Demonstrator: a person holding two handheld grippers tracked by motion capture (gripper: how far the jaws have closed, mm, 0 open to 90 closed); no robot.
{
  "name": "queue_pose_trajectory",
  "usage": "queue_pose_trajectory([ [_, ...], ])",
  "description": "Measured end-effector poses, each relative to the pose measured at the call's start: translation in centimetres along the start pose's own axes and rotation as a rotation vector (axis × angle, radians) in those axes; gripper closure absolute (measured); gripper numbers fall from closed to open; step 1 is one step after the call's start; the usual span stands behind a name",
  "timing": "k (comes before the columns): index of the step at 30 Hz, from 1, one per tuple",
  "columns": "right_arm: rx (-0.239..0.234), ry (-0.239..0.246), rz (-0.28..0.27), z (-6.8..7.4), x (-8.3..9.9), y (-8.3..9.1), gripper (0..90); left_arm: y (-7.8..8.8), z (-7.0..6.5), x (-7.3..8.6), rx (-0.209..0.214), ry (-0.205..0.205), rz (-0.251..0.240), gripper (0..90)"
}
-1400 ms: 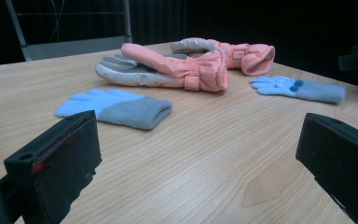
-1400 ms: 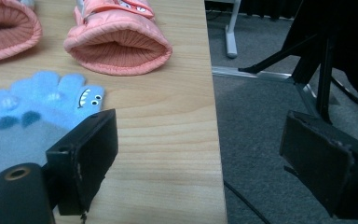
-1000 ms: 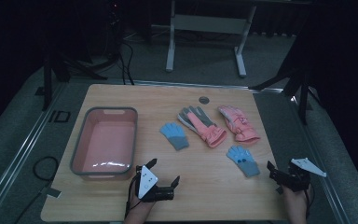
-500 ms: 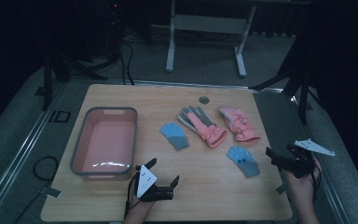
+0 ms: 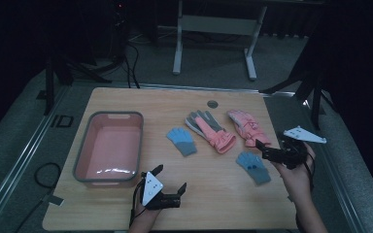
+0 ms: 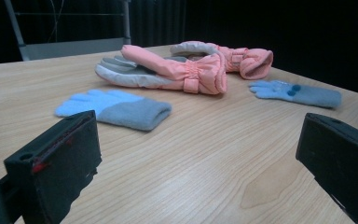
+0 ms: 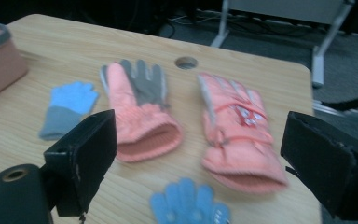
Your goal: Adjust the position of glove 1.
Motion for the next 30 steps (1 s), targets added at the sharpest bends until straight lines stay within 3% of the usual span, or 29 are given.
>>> queue_pose_trajectory([
  [5,-0.037,0.015,-0.012,1.3,-0.9,-0.9,12.8,0.0,-0.1,0.0,0.001,-0.003,0.0,0.0],
  [14,-0.155,0.048,-0.007,4.6,-2.3,-3.7,13.9,0.0,0.0,0.0,0.006,-0.001,0.0,0.0],
  [23,-0.249,0.082,0.025,7.7,-2.2,-6.6,16.5,0.0,-0.1,0.0,0.008,-0.006,0.0,0.0],
  [30,-0.295,0.101,0.064,9.9,-1.4,-9.2,23.9,0.0,-0.1,0.0,0.014,-0.005,0.001,0.0],
])
Point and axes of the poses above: each handheld gripper's, and its own axes: y roughly backward along the jaws, x roughly out of its underside, z roughly to its left, the point moved 2 cm from there along -y, roughly forward along the jaws, and after that the axes turned 14 degrees about -z, right-handed, at the moved point
